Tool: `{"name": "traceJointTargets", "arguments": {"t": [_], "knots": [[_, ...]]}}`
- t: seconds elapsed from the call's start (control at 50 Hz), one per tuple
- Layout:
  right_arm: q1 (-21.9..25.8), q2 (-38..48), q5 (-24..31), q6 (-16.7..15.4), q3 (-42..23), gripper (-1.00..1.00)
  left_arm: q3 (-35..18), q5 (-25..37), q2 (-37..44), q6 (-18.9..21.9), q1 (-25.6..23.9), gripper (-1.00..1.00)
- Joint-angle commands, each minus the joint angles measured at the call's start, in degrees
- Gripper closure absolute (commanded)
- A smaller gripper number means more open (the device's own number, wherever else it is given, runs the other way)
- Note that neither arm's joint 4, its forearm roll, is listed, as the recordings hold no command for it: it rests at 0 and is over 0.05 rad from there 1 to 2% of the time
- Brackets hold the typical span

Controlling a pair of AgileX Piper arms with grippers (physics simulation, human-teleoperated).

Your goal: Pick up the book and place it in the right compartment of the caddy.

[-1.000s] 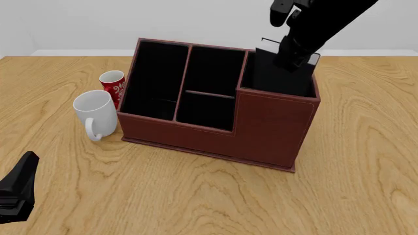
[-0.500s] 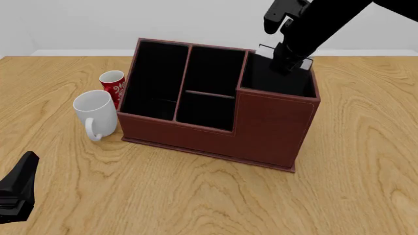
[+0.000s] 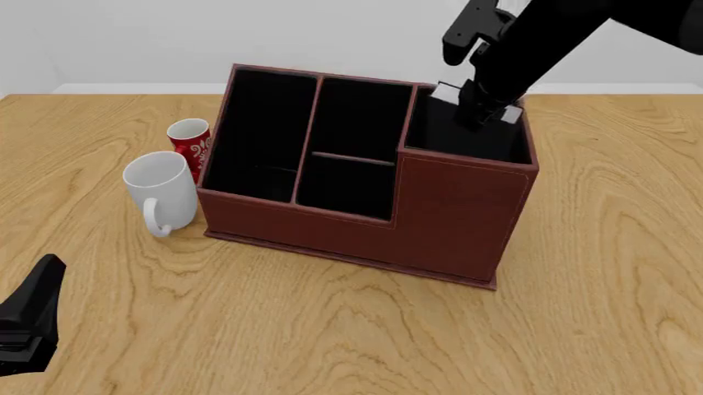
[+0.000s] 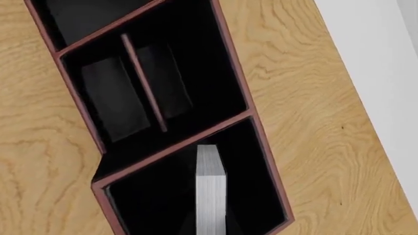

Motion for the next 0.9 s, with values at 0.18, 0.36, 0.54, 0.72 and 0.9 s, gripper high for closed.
{"name": "traceJointTargets", "arguments": {"t": [0.18,0.36,0.54,0.72,0.9], "knots": [[-1.04,2.03,-1.89,1.90,-0.30,1.00,0.00,0.00,0.00,0.00,0.00,-1.00],[-1.07,2.41,-2.85,2.54,0.79,1.00,0.00,0.00,0.00,0.00,0.00,-1.00],[-1.97,3.17,-3.84,2.35,1.57,1.00,0.00,0.00,0.00,0.00,0.00,-1.00],[-2.64,3.65,-5.42,2.71,3.64,1.00,0.00,0.00,0.00,0.00,0.00,-1.00],[-3.85,4.72,-5.98,1.73,3.91,-1.00,0.00,0.00,0.00,0.00,0.00,-1.00]]}}
